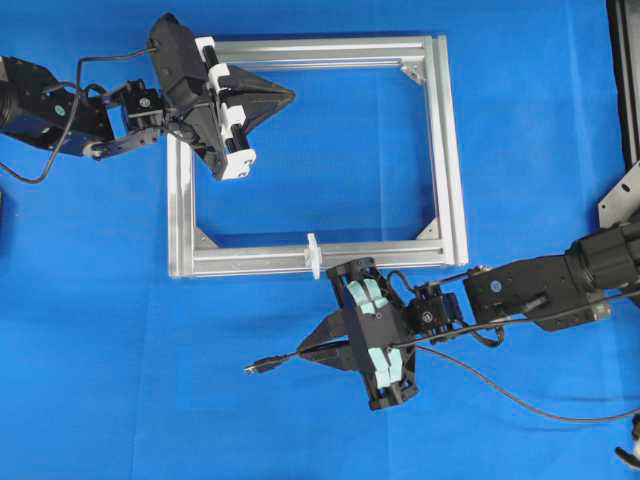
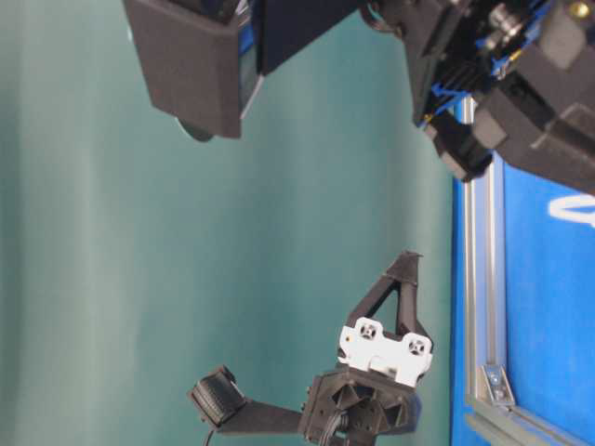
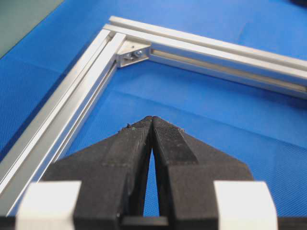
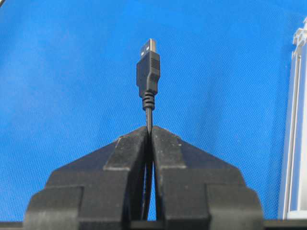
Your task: Insert the wire through the string loop located in the center.
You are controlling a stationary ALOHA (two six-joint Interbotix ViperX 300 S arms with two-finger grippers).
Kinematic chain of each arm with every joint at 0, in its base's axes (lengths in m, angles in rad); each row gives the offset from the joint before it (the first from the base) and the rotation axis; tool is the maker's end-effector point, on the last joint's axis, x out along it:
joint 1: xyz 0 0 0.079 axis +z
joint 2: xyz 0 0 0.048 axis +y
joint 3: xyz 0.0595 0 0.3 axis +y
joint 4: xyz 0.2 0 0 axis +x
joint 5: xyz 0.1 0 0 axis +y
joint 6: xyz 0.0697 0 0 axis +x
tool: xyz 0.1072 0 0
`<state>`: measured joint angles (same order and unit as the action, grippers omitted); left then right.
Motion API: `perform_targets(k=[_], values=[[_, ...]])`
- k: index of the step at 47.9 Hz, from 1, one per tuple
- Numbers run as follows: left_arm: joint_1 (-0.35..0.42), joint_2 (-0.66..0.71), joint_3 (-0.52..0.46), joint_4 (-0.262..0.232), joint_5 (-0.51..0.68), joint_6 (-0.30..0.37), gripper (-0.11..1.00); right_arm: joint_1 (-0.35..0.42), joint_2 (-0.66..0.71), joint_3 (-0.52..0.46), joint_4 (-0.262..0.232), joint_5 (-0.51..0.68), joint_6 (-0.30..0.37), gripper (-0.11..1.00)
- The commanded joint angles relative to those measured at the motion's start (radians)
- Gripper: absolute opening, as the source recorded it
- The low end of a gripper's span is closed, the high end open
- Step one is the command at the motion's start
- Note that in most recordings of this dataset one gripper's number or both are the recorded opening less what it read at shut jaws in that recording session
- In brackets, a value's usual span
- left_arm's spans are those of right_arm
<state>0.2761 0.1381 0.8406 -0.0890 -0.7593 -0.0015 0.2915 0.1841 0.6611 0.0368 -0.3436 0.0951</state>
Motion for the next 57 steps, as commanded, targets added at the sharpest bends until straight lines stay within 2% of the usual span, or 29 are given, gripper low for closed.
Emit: perform_targets(k=[1, 10, 37, 57], values=[[-0.002, -0.029, -0.006, 0.003, -0.005, 0.003, 0.0, 0.002, -0.04, -0.006, -0.002, -0.011, -0.002, -0.02], [-0.002, -0.029, -0.003, 0.003, -0.005, 0.003, 0.0, 0.003, -0.069, 0.023, -0.002, -0.011, 0.0, -0.02], [-0.002, -0.031, 0.0, 0.003, -0.003, 0.003, 0.0, 0.009, -0.304, 0.322, 0.003, -0.034, 0.006, -0.02], [-0.002, -0.032, 0.002, 0.003, -0.003, 0.003, 0.0, 0.005, -0.328, 0.351, 0.005, -0.035, 0.005, -0.02]])
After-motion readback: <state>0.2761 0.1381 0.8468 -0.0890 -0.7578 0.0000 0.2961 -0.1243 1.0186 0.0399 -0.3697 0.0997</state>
